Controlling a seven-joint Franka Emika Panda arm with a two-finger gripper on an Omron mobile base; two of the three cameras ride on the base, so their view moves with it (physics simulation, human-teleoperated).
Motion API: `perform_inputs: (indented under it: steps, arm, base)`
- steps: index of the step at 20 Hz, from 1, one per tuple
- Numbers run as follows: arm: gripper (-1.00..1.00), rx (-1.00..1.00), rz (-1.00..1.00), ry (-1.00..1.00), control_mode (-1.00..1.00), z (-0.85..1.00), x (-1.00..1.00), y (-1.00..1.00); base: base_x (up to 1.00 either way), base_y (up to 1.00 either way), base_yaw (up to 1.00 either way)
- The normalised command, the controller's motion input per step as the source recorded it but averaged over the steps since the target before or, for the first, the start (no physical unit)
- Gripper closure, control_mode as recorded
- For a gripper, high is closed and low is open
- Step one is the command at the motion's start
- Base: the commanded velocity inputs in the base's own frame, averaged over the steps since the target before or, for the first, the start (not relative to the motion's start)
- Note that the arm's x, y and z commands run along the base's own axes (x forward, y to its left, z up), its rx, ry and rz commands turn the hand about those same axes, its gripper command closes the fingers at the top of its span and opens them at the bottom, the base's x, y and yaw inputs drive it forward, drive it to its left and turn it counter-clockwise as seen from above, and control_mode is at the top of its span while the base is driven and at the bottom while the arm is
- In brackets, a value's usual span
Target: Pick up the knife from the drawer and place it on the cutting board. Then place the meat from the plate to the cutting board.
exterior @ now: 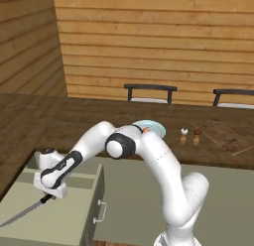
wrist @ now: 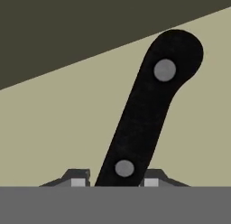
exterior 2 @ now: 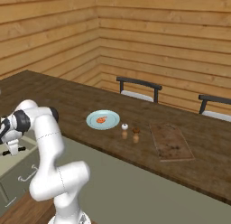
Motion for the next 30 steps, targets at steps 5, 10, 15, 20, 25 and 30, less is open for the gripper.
perform_inputs:
  steps: [5,10,15,20,25,30]
  arm:
    - [1.00,0.00,0.01,-0.03,-1.00,0.40,-0.52,-0.39]
    - [1.00,0.00,0.01,-0.01,-1.00,1.00,-0.45,-0.48]
    - [1.00,0.00,0.01,-0.08,-1.00,1.00,-0.14,-0.85]
    - [1.00,0.00,0.00,-0.09,-1.00,0.99,0.00,-1.00]
    - [1.00,-0.02,0.00,-0.09,-1.00,0.75,0.01,-1.00]
    - [1.00,-0.01,-0.04,-0.02,-1.00,0.65,0.16,-1.00]
  base:
    - [0.00,0.00,0.00]
    - [0.00,0.00,0.00]
    - [0.00,0.00,0.00]
    - [0.00,0.00,0.00]
    - [0.00,0.00,0.00]
    - [0.00,0.00,0.00]
